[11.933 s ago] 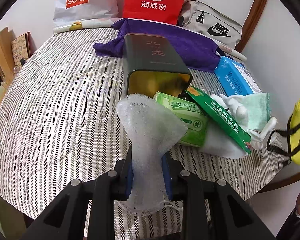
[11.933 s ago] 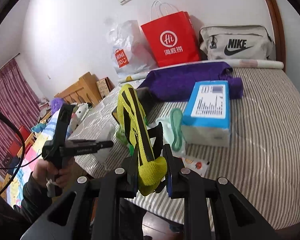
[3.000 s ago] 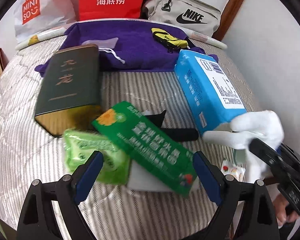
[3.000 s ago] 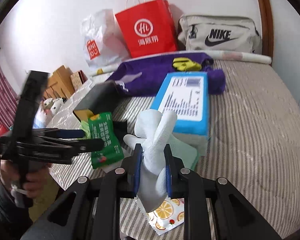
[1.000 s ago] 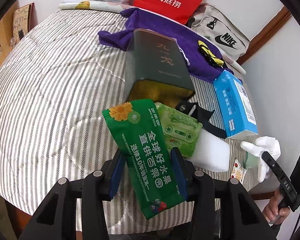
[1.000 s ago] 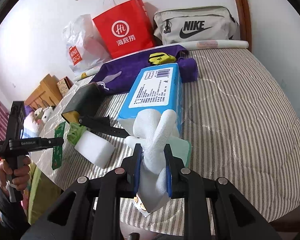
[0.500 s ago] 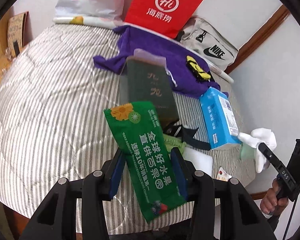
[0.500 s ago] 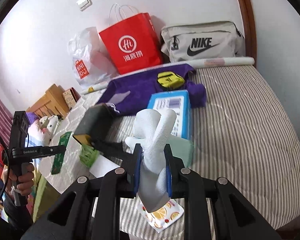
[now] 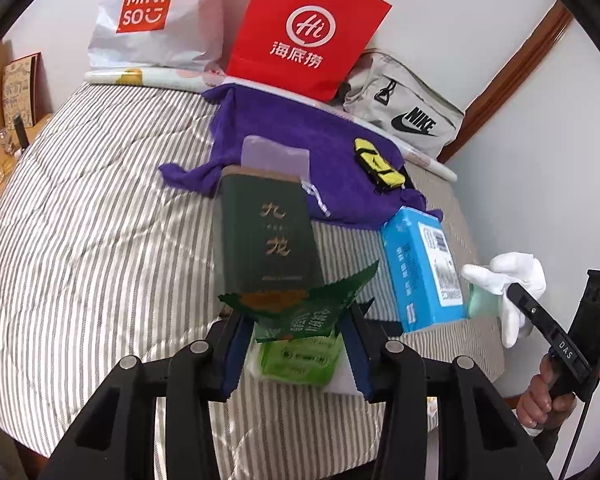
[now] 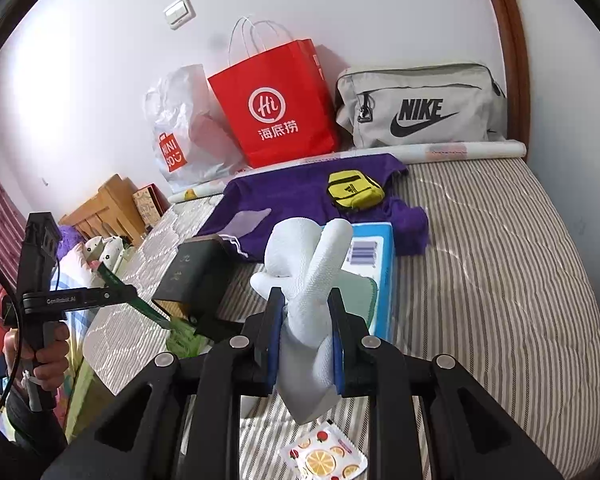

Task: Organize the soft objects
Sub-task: 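Lower green packet onto purple towel with left gripper while right lowers gloves there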

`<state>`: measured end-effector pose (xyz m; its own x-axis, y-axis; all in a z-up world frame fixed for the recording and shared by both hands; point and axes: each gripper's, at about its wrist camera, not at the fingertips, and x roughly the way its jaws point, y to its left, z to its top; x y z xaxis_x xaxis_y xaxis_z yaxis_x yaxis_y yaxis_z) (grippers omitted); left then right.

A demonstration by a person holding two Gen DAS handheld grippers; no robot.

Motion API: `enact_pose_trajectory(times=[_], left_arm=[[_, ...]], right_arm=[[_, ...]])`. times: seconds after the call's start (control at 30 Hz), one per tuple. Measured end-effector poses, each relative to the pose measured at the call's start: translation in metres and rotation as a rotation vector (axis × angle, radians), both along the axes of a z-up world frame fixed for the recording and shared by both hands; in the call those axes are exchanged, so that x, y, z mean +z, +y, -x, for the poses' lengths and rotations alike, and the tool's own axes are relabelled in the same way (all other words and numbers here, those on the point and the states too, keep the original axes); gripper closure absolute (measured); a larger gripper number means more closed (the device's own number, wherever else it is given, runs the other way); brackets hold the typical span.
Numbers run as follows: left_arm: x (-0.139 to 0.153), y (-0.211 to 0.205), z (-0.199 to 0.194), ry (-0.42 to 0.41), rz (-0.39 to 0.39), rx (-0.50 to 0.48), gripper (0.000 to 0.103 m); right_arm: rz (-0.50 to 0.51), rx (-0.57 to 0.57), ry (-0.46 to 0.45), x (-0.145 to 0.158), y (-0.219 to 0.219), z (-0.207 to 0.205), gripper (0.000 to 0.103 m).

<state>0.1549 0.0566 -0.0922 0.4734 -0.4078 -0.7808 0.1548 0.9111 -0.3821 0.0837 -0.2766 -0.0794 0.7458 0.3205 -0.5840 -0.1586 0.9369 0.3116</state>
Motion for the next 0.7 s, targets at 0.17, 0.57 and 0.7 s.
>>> enact_pose_trajectory(times=[0.17, 0.57, 0.7], left_arm=[[0.001, -0.005, -0.009, 0.006, 0.004, -0.004, 0.063], [0.023, -0.011, -0.036, -0.012, 0.031, -0.020, 0.063], [0.031, -0.016, -0.052, -0.023, 0.031, -0.024, 0.063]], right_arm=[[-0.002, 0.012, -0.011, 0.004, 0.002, -0.006, 0.082], [0.005, 0.032, -0.024, 0.015, 0.004, -0.038, 0.082], [0.013, 0.046, -0.038, 0.021, 0.008, -0.052, 0.082]])
